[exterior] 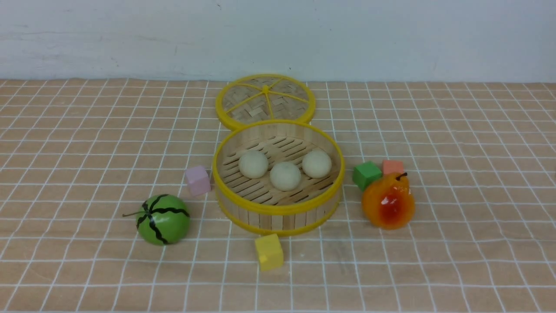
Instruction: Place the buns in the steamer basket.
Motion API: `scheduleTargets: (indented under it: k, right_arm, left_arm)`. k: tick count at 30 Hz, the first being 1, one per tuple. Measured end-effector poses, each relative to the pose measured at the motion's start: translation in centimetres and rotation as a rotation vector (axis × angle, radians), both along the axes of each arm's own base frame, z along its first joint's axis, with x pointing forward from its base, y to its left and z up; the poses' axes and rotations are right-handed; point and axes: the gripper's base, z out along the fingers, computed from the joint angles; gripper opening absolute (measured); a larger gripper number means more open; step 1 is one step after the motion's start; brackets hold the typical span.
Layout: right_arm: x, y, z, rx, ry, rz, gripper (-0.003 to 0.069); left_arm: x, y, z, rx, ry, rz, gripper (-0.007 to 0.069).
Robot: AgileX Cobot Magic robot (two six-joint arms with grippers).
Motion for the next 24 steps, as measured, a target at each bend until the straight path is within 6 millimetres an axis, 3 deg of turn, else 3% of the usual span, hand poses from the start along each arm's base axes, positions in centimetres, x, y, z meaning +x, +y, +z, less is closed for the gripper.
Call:
scheduleTargets:
  k: [6, 13, 18, 24]
  right_arm:
    - [-4.6, -2.3, -2.1, 0.055, -0.338, -0.020, -0.0017]
    - [-8.1, -3.8, -3.6, 0.081, -0.414, -0.028, -0.0010]
    - [-9.2, -4.3, -4.6, 0.069, -0.387, -0.031, -0.0010]
    - [-8.9, -4.7, -4.9, -0.007, -0.403, -0.062, -0.0010]
  left_arm:
    - [0.0, 0.0, 0.0, 0.000, 0.000, 0.000, 0.0155]
    - [0.0, 0.0, 0.0, 0.000, 0.000, 0.000, 0.0163]
    - [0.0, 0.0, 0.0, 0.000, 0.000, 0.000, 0.0166]
    - [0.0, 0.0, 0.0, 0.000, 0.000, 0.000, 0.0176]
